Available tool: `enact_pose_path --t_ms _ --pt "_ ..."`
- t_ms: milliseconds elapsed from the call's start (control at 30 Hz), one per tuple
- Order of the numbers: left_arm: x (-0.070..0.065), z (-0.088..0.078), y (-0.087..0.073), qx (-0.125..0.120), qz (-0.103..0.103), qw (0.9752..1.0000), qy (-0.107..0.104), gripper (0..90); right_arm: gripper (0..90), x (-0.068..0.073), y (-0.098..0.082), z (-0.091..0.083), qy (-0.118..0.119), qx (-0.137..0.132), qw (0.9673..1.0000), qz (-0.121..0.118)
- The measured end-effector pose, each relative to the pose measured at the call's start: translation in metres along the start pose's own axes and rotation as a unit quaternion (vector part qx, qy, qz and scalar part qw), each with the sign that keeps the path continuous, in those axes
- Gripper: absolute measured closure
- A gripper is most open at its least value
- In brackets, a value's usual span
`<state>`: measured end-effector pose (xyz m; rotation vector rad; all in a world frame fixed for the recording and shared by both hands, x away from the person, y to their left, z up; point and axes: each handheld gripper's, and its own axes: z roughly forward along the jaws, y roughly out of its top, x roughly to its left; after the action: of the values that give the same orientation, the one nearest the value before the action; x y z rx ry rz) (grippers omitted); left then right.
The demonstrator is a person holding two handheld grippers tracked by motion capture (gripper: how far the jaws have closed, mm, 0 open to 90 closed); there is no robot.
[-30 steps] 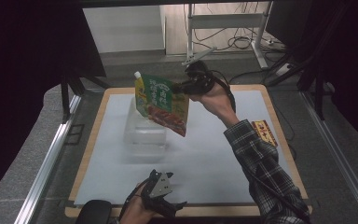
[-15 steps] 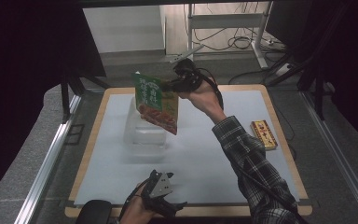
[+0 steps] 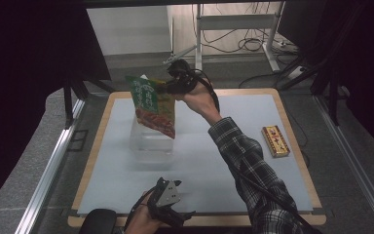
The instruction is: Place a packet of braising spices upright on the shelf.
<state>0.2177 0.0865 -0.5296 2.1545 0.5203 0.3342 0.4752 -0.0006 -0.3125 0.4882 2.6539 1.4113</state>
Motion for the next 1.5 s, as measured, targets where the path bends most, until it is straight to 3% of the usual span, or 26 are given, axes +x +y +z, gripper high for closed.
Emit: enact_pose_path --t_ms 200,633,867,1033,1267,1400,1500 --pt "0.0 0.0 0.0 -0.001 -0.001 1.0 0.0 0.0 89.3 -0.001 0.001 0.01 0.002 0.005 1.0 0.0" --pt "0.0 0.0 0.0 0.002 0.003 1.0 -0.001 0.0 89.3 -0.006 -0.018 0.033 0.01 0.027 0.9995 0.011" --pt "0.0 0.001 0.0 0.004 0.003 1.0 -0.002 0.0 89.2 -0.008 -0.026 0.038 0.032 0.005 0.9991 0.029" --pt "-0.001 0.001 0.0 0.005 0.005 1.0 -0.003 0.0 89.2 -0.013 -0.029 0.036 0.021 0.002 0.999 0.04" --pt "-0.001 0.002 0.0 0.007 0.006 0.9999 -0.004 0.0 87.6 -0.016 -0.031 0.033 0.006 0.006 0.9992 0.039" --pt "-0.002 0.002 0.0 0.008 0.007 0.9999 -0.004 0.0 77.3 -0.014 -0.031 0.032 -0.006 0.009 0.9995 0.031" --pt "-0.002 0.002 0.0 0.008 0.008 0.9999 -0.004 0.0 67.4 -0.017 -0.031 0.028 -0.028 0.003 0.9989 0.039"
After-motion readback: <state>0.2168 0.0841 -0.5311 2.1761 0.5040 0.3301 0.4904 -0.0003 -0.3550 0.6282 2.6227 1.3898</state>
